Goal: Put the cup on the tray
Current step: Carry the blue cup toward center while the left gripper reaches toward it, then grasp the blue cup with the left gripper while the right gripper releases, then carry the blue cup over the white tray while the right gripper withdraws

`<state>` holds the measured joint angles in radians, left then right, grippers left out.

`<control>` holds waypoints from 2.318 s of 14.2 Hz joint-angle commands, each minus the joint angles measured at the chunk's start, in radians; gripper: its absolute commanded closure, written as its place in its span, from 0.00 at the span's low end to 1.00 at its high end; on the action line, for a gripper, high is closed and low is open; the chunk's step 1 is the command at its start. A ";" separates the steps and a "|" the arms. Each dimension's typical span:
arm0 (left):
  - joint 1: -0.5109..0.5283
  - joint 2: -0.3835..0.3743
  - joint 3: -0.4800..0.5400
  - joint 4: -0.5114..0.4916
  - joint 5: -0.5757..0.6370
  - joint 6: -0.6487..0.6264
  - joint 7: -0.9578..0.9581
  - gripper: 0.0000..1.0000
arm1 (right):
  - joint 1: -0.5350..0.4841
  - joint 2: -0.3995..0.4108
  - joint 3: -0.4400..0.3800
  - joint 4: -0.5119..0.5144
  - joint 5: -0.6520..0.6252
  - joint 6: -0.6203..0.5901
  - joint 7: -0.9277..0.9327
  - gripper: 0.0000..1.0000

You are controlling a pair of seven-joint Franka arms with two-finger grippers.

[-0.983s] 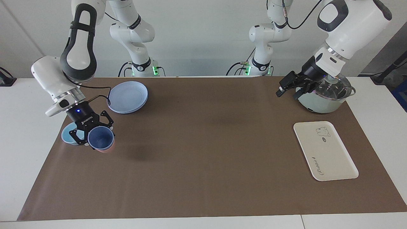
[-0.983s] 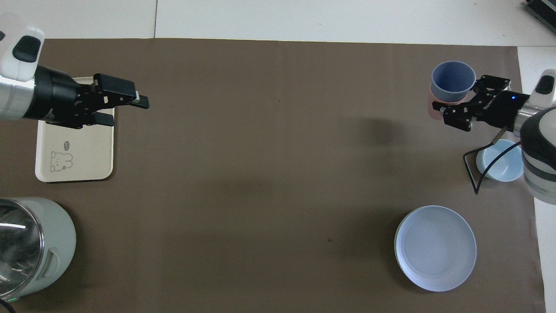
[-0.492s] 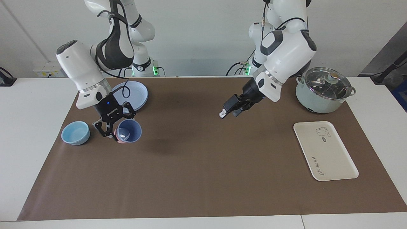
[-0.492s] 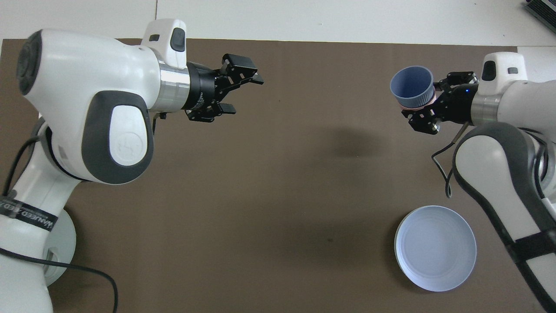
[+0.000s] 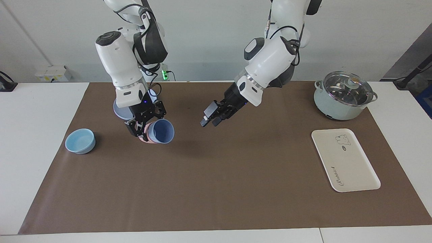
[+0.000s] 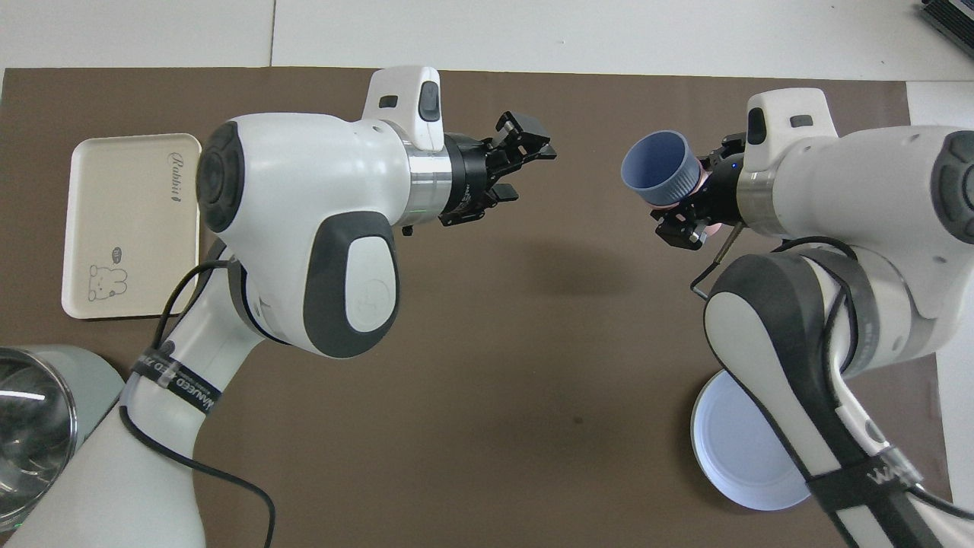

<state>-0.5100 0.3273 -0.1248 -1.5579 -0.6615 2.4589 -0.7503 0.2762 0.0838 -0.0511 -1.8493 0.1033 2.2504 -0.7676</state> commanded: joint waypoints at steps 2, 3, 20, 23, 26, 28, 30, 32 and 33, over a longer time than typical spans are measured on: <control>-0.062 0.075 0.016 0.048 -0.023 0.070 -0.012 0.34 | 0.047 -0.004 -0.004 0.019 -0.106 -0.061 0.067 1.00; -0.076 0.082 0.016 0.050 -0.024 0.089 -0.014 0.34 | 0.050 -0.006 -0.004 0.021 -0.112 -0.067 0.067 1.00; -0.147 0.141 0.017 0.110 0.013 0.123 -0.029 1.00 | 0.074 -0.006 -0.004 0.016 -0.143 -0.068 0.068 1.00; -0.133 0.154 0.030 0.160 0.039 0.076 -0.034 1.00 | 0.072 -0.006 -0.004 0.013 -0.143 -0.069 0.068 1.00; -0.033 0.150 0.031 0.238 0.040 -0.081 -0.034 1.00 | 0.072 -0.006 -0.004 0.013 -0.143 -0.069 0.068 1.00; 0.040 0.138 0.036 0.248 0.046 -0.158 -0.032 1.00 | 0.072 -0.006 -0.004 0.012 -0.143 -0.069 0.068 1.00; 0.117 0.113 0.037 0.248 0.107 -0.239 -0.032 1.00 | 0.067 -0.006 -0.004 0.013 -0.143 -0.069 0.068 1.00; 0.215 0.085 0.036 0.246 0.189 -0.302 -0.032 1.00 | 0.057 -0.004 -0.009 0.015 -0.137 -0.048 0.067 1.00; 0.261 0.082 0.034 0.246 0.244 -0.319 -0.029 1.00 | 0.052 -0.003 -0.015 0.015 -0.125 -0.029 0.062 1.00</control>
<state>-0.3244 0.4386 -0.0800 -1.3104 -0.4987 2.2015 -0.7749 0.3442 0.0901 -0.0641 -1.8314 -0.0225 2.2014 -0.7175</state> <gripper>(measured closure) 0.930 0.163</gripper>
